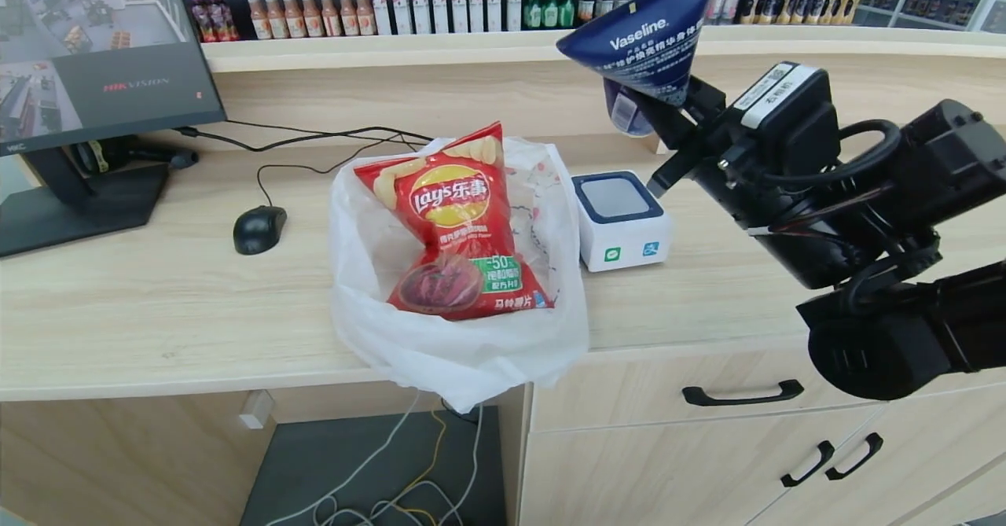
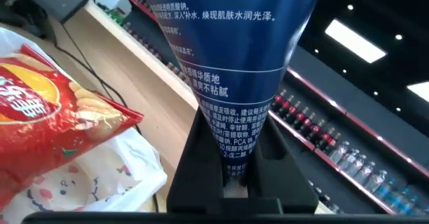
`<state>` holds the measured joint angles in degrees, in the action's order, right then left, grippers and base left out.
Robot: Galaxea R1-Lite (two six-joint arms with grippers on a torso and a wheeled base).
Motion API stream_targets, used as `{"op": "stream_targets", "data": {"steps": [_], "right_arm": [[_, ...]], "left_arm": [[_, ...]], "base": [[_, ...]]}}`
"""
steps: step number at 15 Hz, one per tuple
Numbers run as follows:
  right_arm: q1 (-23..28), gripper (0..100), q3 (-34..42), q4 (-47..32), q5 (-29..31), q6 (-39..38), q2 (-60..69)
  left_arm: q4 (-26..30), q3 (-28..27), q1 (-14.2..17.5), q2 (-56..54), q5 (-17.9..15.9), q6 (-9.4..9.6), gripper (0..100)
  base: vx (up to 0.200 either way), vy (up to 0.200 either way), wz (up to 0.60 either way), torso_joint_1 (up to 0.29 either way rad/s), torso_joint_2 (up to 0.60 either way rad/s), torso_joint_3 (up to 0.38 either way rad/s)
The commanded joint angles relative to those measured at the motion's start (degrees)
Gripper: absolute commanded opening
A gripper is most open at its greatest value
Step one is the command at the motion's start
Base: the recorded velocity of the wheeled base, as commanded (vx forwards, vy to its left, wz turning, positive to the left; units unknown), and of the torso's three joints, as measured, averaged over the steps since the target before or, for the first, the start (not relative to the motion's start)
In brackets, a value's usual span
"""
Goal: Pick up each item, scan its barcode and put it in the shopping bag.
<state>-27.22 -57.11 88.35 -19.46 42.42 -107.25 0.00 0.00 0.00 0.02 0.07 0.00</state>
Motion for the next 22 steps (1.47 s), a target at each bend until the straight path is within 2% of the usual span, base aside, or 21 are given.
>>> {"op": "stream_targets", "data": {"steps": [1, 3, 7, 11, 15, 22], "right_arm": [[1.1, 0, -0.4, 1.7, -2.2, 1.3, -3.2], [2.0, 0, 0.1, 1.7, -5.9, 4.2, -3.5], [2.7, 0, 0.1, 1.7, -9.5, 6.0, -4.8], [6.2, 0, 1.0, 1.7, -14.0, 6.8, -5.6], [8.8, 0, 1.7, 1.7, -15.7, 6.6, -6.3], [8.9, 0, 2.7, 1.7, -16.1, 6.4, -6.8]], "left_arm": [[0.0, 0.0, -0.1, 0.0, 0.0, 0.00, 100], [0.0, 0.0, 0.0, 0.0, 0.0, 0.00, 100], [0.0, 0.0, -0.1, 0.0, 0.0, 0.00, 100], [0.0, 0.0, 0.0, 0.0, 0.0, 0.00, 100], [0.0, 0.0, 0.0, 0.0, 0.0, 0.00, 100], [0.0, 0.0, -0.1, 0.0, 0.0, 0.00, 100]], "base": [[0.000, 0.000, 0.00, 0.000, 0.00, 0.000], [0.000, 0.000, 0.00, 0.000, 0.00, 0.000], [0.000, 0.000, 0.00, 0.000, 0.00, 0.000], [0.000, 0.000, 0.00, 0.000, 0.00, 0.000], [0.000, 0.000, 0.00, 0.000, 0.00, 0.000], [0.000, 0.000, 0.00, 0.000, 0.00, 0.000]]}}
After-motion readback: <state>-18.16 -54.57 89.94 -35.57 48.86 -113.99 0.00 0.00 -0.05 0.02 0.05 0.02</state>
